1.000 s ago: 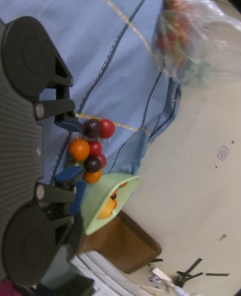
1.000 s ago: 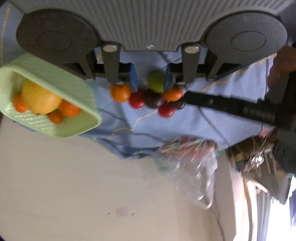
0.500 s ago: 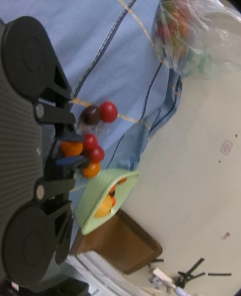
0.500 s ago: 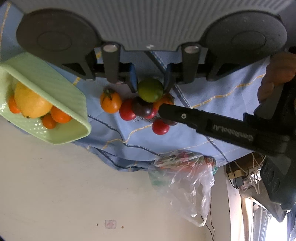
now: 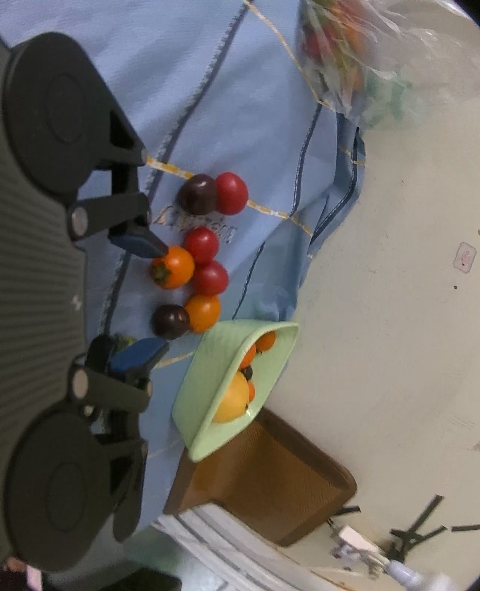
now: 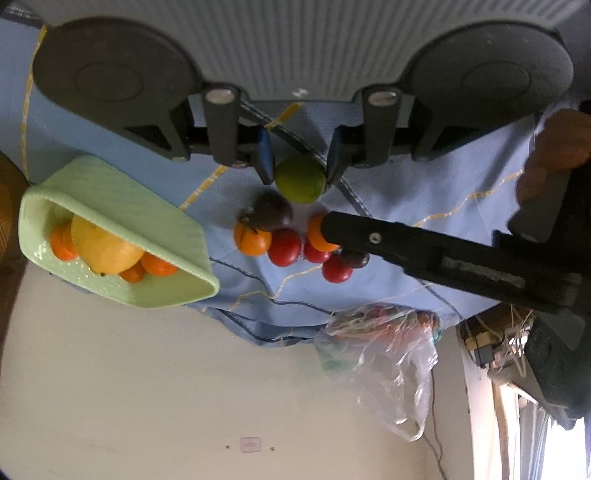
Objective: Organize fruits
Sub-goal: 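Grasp a small orange tomato with the left tool while the right grasps a green tomato, then carry both held tomatoes into the basket and open both tools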
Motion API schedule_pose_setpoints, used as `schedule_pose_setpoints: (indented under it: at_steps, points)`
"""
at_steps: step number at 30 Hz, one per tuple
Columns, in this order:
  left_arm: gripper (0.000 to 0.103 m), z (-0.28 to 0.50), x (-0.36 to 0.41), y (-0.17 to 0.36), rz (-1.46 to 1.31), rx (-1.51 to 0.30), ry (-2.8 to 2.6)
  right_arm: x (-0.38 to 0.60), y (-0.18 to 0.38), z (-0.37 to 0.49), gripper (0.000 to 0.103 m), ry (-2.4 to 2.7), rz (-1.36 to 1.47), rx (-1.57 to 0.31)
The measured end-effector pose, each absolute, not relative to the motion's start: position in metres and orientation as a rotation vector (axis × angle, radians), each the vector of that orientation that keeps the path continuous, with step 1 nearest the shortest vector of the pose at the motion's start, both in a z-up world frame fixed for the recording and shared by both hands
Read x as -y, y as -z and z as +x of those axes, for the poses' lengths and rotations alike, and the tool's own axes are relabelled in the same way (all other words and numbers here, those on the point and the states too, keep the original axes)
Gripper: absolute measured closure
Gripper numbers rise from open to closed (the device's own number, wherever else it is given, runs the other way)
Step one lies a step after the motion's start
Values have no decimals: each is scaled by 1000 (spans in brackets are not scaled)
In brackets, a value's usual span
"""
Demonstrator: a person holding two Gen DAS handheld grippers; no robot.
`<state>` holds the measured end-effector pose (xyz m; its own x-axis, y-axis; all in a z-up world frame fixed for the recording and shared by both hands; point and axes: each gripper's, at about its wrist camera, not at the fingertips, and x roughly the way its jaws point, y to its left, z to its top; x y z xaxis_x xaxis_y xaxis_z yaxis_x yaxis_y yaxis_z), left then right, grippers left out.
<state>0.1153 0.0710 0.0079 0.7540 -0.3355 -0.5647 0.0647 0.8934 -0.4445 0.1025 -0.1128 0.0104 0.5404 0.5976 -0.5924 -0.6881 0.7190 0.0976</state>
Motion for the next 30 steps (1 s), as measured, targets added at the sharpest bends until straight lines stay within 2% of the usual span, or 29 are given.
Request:
schedule_pose_setpoints:
  at_steps: [3,6,8,10,14,19,24,30]
  points:
    - [53,122,-68,-9,-393,-677,194,116,-10,105,70,-768,-122,-650]
    - [58,128,-69,-4,-381,-692,165,119,-9,107,70,-769,-95,-662]
    - [68,129,-71,0,-386,-683,156,121,-9,107,70,-768,-81,-664]
    - [74,128,-71,2,-366,-675,145,122,-9,107,70,-769,-73,-664]
    - [74,122,-78,-2,-435,-677,192,126,-13,102,70,-776,-59,-625]
    - [74,122,-75,-31,-451,-603,277,138,-29,99,70,-729,-41,-498]
    - [74,164,-52,-51,-419,-580,354,155,-47,129,70,-599,-3,-421]
    - [74,219,-27,-49,-433,-604,363,161,-45,172,70,-493,10,-403]
